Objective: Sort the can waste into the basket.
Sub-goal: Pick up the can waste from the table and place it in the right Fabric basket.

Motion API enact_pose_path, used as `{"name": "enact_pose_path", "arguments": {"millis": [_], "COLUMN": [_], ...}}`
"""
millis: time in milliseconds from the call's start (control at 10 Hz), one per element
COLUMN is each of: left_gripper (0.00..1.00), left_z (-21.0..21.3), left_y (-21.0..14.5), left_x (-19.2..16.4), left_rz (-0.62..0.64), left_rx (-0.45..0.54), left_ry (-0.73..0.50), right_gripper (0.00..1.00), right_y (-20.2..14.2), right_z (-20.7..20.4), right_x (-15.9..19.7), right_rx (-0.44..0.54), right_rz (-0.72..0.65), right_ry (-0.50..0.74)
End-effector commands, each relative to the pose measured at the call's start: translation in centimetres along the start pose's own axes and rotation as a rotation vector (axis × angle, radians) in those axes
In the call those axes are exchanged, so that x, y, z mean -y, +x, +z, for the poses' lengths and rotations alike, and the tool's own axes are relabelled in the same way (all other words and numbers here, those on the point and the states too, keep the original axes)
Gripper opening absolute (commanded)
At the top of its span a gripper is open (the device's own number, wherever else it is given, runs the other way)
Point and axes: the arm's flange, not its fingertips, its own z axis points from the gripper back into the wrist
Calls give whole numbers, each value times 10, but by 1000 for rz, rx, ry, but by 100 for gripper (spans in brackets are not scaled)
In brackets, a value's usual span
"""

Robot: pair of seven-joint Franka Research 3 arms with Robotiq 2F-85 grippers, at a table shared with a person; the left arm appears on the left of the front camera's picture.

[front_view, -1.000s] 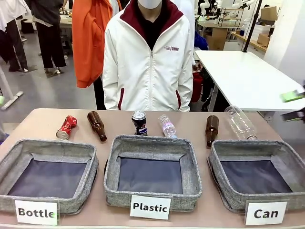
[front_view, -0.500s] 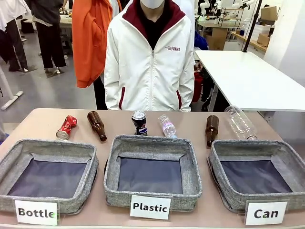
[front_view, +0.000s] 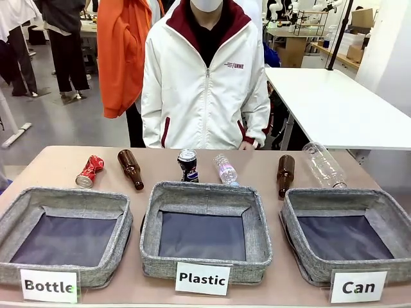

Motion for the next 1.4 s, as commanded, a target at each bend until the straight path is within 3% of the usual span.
{"name": "enact_pose_path", "arguments": {"millis": [0, 200, 400, 500, 600, 700, 800, 900, 1200, 1300], "left_gripper": [100, 100, 100, 100, 100, 100, 100, 100, 100, 100], "left_z": [-15, -68, -151, -196, -224, -244, -255, -245, -262, -278], "left_y": [-1, 12, 27, 35, 39, 42, 46, 23, 32, 48], "left_x": [30, 68, 88, 92, 98, 106, 115, 110, 110, 104], "left_rz": [-144, -259, -342, -385, -414, -460, -477, -461, -475, -481], "left_rx": [-79, -247, -405, -406, -388, -357, -244, -373, -340, -433], "left_ry": [84, 280, 470, 615, 664, 696, 701, 629, 649, 670], "right_gripper": [100, 100, 100, 100, 100, 100, 100, 100, 100, 100], "right_y": [4, 4, 4, 4, 4, 4, 4, 4, 4, 4], "right_z": [2, 2, 2, 2, 2, 2, 2, 2, 2, 2], "right_x": [0, 0, 0, 0, 0, 0, 0, 0, 0, 0], "right_rx": [11, 11, 11, 11, 11, 11, 11, 11, 11, 11], "right_rz": [20, 20, 20, 20, 20, 20, 20, 20, 20, 20], "right_ry": [20, 20, 20, 20, 20, 20, 20, 20, 20, 20]}}
